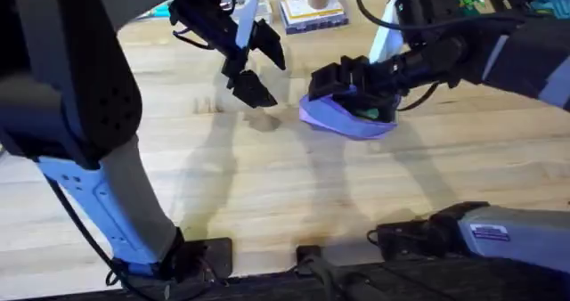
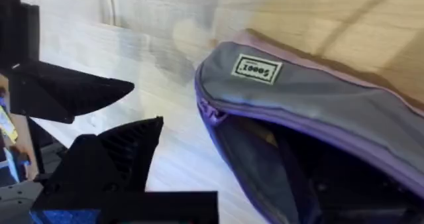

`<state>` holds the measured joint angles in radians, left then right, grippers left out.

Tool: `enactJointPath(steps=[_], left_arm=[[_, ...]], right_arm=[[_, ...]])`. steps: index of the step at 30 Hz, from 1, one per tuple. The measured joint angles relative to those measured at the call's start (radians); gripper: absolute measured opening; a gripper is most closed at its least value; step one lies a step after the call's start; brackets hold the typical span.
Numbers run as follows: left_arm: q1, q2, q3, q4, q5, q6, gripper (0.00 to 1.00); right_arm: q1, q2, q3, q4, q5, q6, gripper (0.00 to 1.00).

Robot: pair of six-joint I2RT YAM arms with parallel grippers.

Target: Unzip the bag, pick up the pens from the table one at a time and place them inside, then zip the bag closed.

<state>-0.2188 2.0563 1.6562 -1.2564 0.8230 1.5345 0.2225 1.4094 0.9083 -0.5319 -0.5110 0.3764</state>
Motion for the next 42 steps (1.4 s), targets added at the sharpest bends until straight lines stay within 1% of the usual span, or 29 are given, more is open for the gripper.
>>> enactJointPath(steps=[10, 13, 21, 28, 37, 42], left_arm=[[0.000, 0.000, 0.000, 0.000, 0.000, 0.000, 0.994], [0.000, 0.000, 0.000, 0.000, 0.000, 0.000, 0.994], [0.000, 0.000, 0.000, 0.000, 0.000, 0.000, 0.993], [0.000, 0.000, 0.000, 0.000, 0.000, 0.000, 0.993], [0.000, 0.000, 0.000, 0.000, 0.000, 0.000, 0.993], [0.000, 0.000, 0.000, 0.000, 0.000, 0.000, 0.993]], right_arm=[[0.073, 0.000, -0.022, 0.118, -0.006, 0.082, 0.998], [0.082, 0.000, -0.023, 0.140, -0.006, 0.100, 0.998], [0.082, 0.000, -0.026, 0.156, -0.007, 0.126, 0.998], [0.080, 0.000, -0.028, 0.186, -0.083, 0.133, 0.997], [0.069, 0.000, -0.029, 0.186, -0.122, 0.133, 0.997], [0.048, -0.005, -0.029, 0.186, -0.149, 0.131, 0.997]])
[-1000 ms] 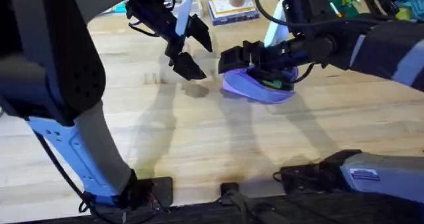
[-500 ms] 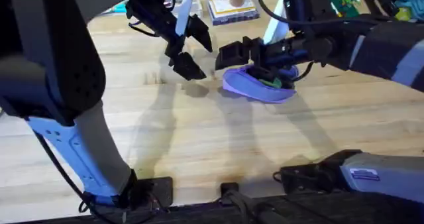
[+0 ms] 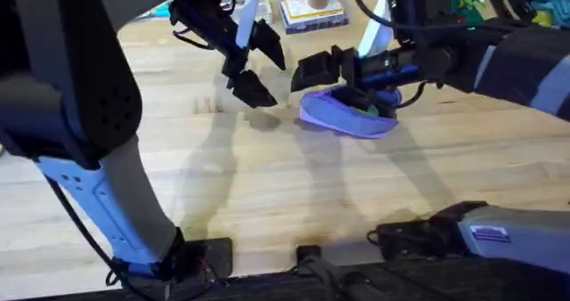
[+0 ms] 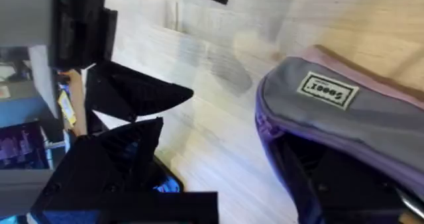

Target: Unzip the bag, pick up the pens from the table one at a time and place them inside, then zip the bag closed.

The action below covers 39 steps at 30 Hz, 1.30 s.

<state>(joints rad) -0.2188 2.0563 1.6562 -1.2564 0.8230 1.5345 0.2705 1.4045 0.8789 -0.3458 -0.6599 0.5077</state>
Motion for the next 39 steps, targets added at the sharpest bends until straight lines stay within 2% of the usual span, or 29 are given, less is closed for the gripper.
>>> enactJointPath(steps=[8, 39], left_arm=[[0.000, 0.000, 0.000, 0.000, 0.000, 0.000, 0.993], [0.000, 0.000, 0.000, 0.000, 0.000, 0.000, 0.993]], right_arm=[[-0.058, -0.056, -0.006, -0.006, -0.076, -0.006, 0.997], [-0.064, -0.149, -0.020, -0.018, -0.088, -0.034, 0.997]])
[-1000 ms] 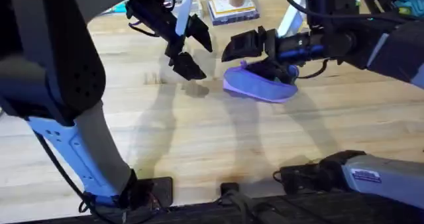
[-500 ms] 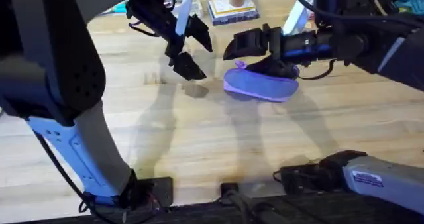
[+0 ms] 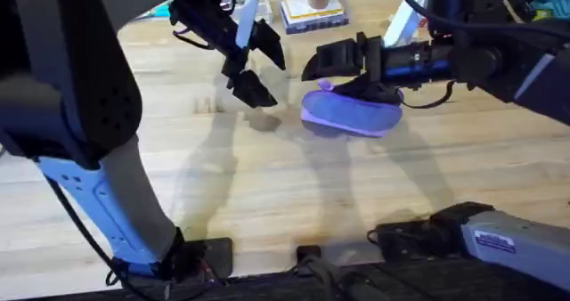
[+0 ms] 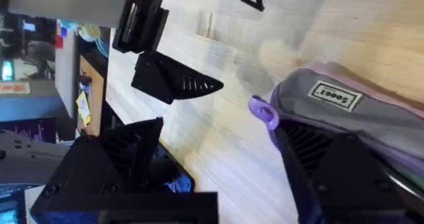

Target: Unzip the bag, pick up the pens from the table one at a time and place them inside, then zip the bag closed.

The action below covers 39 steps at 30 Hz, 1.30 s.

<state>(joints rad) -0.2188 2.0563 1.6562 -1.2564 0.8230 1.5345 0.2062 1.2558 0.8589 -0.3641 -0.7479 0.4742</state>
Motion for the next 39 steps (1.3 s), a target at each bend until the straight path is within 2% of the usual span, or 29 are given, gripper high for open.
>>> enactJointPath(steps=[22, 39], left_arm=[[0.000, 0.000, 0.000, 0.000, 0.000, 0.000, 0.993], [0.000, 0.000, 0.000, 0.006, 0.000, 0.000, 0.992]], right_arm=[[0.001, -0.004, 0.000, -0.036, 0.007, -0.092, 0.996], [0.000, -0.121, -0.003, -0.055, 0.051, -0.109, 0.996]])
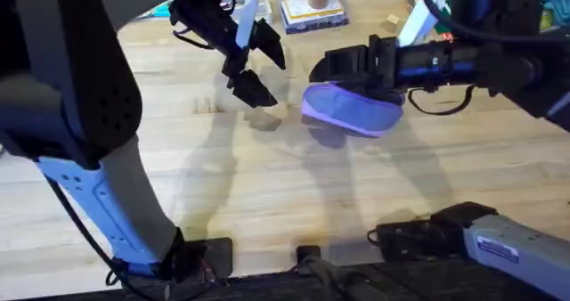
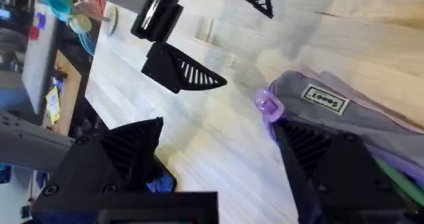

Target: Unzip the bag, pick up the pens from the table one at a time and place them inside, then zip the bag closed.

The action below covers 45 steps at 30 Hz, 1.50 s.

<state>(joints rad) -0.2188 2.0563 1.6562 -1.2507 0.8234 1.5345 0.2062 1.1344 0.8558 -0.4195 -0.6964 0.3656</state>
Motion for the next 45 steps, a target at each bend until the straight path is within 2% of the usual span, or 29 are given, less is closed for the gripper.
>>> enactJointPath(steps=[31, 35, 45], left_arm=[[0.000, 0.000, 0.000, 0.002, 0.000, 0.000, 0.994], [0.000, 0.000, 0.000, 0.002, 0.000, 0.000, 0.994], [0.000, 0.000, 0.000, 0.002, 0.000, 0.000, 0.994]], right_arm=[[0.000, -0.053, 0.000, -0.056, -0.002, -0.023, 0.996], [0.000, -0.055, 0.006, -0.076, 0.033, -0.039, 0.997], [0.007, -0.055, 0.101, -0.142, 0.209, -0.140, 0.997]])
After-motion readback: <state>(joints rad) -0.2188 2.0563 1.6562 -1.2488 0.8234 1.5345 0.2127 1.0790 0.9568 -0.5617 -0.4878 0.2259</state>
